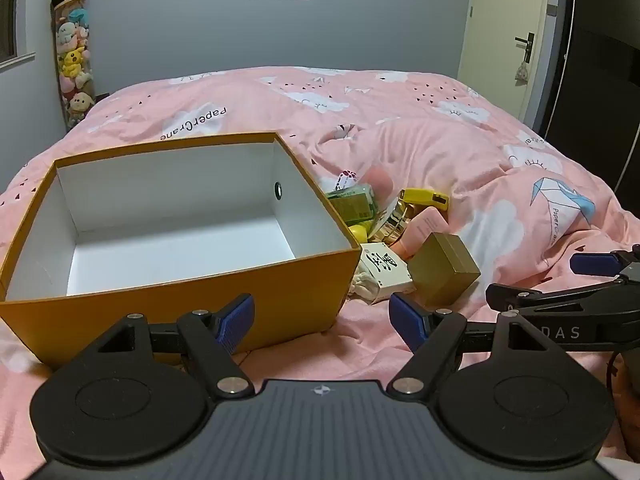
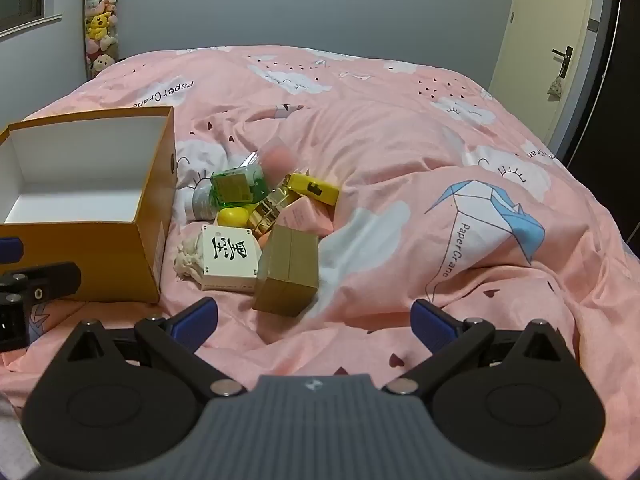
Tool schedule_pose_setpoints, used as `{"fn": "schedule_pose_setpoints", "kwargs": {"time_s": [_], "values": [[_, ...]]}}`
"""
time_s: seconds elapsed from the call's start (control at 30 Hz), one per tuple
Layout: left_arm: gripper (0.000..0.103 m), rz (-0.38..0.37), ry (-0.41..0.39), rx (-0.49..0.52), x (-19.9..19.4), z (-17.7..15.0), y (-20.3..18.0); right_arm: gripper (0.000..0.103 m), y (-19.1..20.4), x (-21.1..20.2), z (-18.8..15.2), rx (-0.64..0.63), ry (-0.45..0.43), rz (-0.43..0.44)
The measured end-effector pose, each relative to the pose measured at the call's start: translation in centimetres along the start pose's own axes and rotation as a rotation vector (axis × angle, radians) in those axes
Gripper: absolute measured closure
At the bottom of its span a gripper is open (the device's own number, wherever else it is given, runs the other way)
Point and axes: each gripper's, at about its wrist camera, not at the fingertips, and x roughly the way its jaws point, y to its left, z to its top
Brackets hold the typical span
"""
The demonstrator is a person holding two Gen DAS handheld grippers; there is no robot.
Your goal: Organize rigid objects
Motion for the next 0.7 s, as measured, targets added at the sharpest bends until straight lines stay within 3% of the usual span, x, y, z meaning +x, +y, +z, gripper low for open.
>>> {"fn": "schedule_pose_setpoints", "kwargs": {"time_s": [0.7], "values": [[0.013,0.012,0.036,-0.002,0.72,-0.35,-0.17,0.003,0.07,0.01,-0.02,0.001,-0.002,-0.004]]}}
